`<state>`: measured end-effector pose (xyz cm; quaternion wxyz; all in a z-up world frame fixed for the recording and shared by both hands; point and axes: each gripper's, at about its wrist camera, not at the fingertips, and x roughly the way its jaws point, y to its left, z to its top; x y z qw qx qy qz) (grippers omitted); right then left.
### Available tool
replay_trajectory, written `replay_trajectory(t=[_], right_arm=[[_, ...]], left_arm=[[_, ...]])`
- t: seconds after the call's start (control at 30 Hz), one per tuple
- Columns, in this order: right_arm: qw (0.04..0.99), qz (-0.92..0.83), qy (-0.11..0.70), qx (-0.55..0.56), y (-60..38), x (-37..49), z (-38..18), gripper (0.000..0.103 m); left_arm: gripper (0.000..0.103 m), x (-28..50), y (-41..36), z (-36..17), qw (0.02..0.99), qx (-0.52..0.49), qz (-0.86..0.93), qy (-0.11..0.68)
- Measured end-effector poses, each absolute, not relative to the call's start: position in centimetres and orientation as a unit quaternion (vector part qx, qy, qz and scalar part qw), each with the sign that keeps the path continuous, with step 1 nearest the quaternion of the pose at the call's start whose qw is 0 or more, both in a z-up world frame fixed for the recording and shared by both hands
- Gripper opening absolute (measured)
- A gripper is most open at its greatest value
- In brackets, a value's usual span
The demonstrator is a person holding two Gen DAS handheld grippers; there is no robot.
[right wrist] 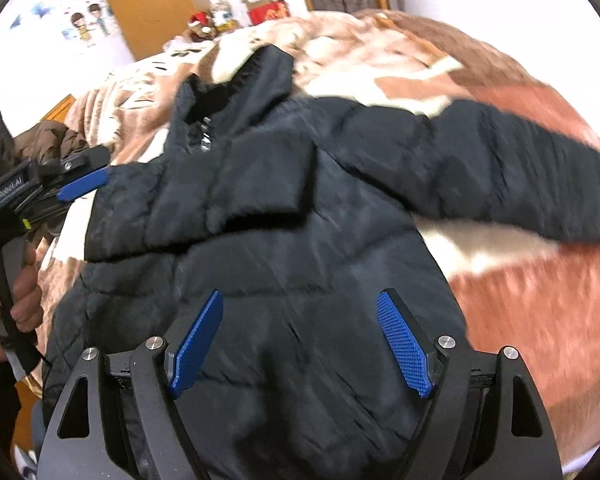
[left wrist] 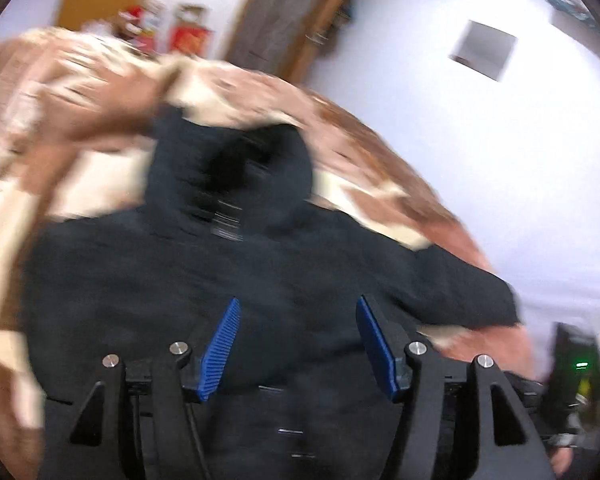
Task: Fold large clothes
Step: 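Lift the held sleeve and fold it across the jacket body with the left tool, then open the left tool to release the sleeve and withdraw it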
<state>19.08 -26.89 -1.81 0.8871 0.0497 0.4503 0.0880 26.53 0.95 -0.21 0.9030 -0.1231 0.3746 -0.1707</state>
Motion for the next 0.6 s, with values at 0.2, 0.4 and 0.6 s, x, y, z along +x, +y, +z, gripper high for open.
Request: replay_trajectory(t=[0.2,0.4,0.6], right_arm=[[0.889,0.098,0.446,0.023,-23.5,25.6,-2.7,0.044],[0.876,0.066,0.478,0.013,-23.2,31.6,-6.1,0.041],[0.868,0.056,0.493,-0.013,-23.9,32.0,-9.6,0.040]], left_arm=[[0.061,30.3,10.5,-5.3,0.892,-0.150,-0.013,0.425],[0.061,33.5,10.5,-10.1,0.876,-0.129,-0.013,0.464],[0.063,34.0,8.1,-11.9,0.880,-0.079,-0.006,0.468]])
